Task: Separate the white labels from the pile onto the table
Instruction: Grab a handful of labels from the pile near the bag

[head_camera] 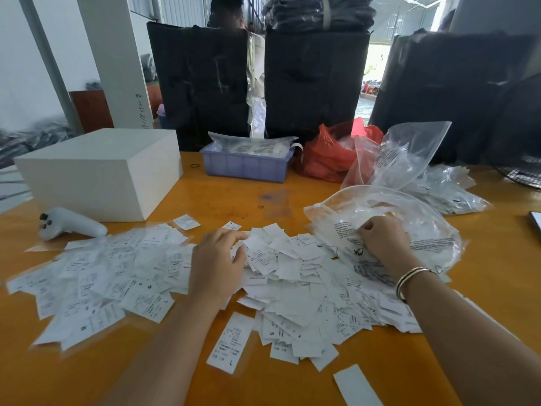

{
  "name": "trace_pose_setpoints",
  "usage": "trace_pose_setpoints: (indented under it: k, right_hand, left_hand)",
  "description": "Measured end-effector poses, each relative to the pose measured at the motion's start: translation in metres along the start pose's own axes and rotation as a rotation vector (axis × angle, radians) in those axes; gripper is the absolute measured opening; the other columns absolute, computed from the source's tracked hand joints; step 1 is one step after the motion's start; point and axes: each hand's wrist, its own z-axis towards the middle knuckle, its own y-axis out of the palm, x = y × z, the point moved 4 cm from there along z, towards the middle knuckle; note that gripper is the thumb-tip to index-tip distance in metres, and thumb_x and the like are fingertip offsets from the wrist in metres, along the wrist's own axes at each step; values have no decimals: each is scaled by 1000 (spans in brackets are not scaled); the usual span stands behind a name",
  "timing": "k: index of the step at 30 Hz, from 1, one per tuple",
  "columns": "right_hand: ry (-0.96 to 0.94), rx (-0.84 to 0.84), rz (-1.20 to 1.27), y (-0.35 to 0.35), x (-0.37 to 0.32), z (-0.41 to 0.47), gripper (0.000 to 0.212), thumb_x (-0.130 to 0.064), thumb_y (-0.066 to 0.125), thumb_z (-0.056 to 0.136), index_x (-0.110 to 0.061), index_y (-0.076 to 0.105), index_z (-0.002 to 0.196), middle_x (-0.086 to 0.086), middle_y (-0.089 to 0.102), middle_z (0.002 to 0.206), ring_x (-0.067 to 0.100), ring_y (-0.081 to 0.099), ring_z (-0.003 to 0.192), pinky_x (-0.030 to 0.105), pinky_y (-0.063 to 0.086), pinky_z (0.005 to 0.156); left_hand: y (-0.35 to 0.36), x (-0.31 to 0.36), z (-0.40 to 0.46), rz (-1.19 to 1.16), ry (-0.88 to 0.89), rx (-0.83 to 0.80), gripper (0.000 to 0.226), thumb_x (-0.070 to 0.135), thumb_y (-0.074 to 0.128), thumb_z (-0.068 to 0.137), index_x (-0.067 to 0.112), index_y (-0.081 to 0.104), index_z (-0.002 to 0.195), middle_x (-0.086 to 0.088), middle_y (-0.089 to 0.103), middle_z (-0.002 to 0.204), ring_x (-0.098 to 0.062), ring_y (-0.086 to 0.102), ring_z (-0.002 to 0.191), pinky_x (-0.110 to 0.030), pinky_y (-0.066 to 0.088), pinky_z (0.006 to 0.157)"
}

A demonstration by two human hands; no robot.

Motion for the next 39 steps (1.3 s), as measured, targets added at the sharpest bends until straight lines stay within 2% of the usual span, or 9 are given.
trace_pose_setpoints:
  k: [4,7,10,16,23,28,31,34,39]
  right_hand:
    - [36,-4,141,-7,-2,-2,24,-2,55,82,-22,62,94,2,65,99,25,57,99,45,43,94]
    - [-46,129,278,-18,-11,-10,27,-1,55,83,-22,60,98,-1,65,80,24,62,84,48,46,90]
    - [-335,308,496,-36,-38,-35,21,1,59,85,-18,63,93,1,66,77,11,58,69,27,50,77]
    - [-428,-249,936,-3,-90,-97,23,-3,63,87,-24,61,96,-7,68,76,9,68,72,23,55,71]
    - [-424,-359,1057,23,-90,-113,31,2,63,86,-25,60,100,-7,69,73,9,66,73,22,52,74]
    - [-383,-197,966,25,-85,-111,25,-7,60,90,-31,60,95,-8,68,75,6,63,74,23,50,69]
    - [-483,52,546,20,-81,-109,14,-21,59,91,-27,65,103,-12,65,98,4,54,92,26,40,79]
    - [-542,-13,63,36,-79,-111,35,-38,50,92,-27,59,124,-12,54,123,12,43,117,30,23,96]
    - [-497,18,22,37,-79,-108,32,-36,37,99,-29,66,111,-13,62,113,13,51,108,29,22,90]
  left_hand:
    - [7,6,-2,-42,129,-82,18,13,60,90,19,68,105,3,64,109,-16,52,110,-34,44,94]
    - [11,8,-3,-66,171,-120,18,14,59,90,21,68,104,8,63,107,-8,47,106,-25,37,92]
    - [11,11,-3,-165,138,-124,18,17,59,92,27,67,104,17,60,108,7,40,101,-13,31,89]
    - [4,19,-4,-756,-152,-366,39,56,48,83,41,56,118,27,58,115,9,53,109,-12,45,84]
    - [8,26,-11,-858,-204,-518,45,50,58,77,35,55,119,7,64,107,3,60,95,-8,47,71]
    - [13,17,-10,-879,-251,-469,10,28,66,86,19,63,89,1,71,93,-13,66,91,-22,52,78]
    - [14,11,-7,-1048,-368,-377,7,10,66,87,14,60,85,-2,73,82,-13,70,78,-18,53,68]
    - [13,7,-5,-1090,-427,-296,12,7,64,87,15,64,96,2,75,83,-10,70,77,-16,54,67]
    - [12,6,-5,-1055,-419,-283,17,9,63,88,23,70,97,6,75,86,-5,69,78,-12,52,65]
